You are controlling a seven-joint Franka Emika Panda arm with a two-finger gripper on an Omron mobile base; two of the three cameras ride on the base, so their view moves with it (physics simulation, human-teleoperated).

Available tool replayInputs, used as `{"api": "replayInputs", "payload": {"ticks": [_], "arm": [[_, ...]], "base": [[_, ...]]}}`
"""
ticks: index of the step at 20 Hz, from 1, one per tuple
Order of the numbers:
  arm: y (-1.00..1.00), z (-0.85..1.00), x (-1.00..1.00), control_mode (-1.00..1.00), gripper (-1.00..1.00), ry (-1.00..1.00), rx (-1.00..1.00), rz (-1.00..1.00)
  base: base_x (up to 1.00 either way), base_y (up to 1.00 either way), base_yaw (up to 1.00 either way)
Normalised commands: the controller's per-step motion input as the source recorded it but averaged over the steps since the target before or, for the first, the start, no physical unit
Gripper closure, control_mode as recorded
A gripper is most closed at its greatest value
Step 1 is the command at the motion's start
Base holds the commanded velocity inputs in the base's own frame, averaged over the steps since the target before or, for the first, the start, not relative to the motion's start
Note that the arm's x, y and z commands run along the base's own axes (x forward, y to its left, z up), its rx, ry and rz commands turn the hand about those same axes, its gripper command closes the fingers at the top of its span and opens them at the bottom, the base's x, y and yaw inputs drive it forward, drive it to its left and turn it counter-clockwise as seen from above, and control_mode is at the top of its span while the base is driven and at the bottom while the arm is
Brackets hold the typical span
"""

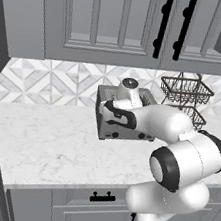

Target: Start the toaster. Once the lever pops up, take the bread to the plate on the dining counter.

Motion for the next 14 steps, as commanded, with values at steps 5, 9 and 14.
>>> {"api": "replayInputs", "payload": {"ticks": [5,9,14], "arm": [[0.0,-0.64,-0.04,-1.0,1.0,0.0,0.0,0.0],[0.0,-0.89,-0.3,-1.0,1.0,-0.05,0.0,0.0],[0.0,-0.89,-0.17,-1.0,1.0,-0.14,0.0,0.0]], "base": [[0.0,0.0,0.0],[0.0,0.0,0.0],[0.0,0.0,0.0]]}}
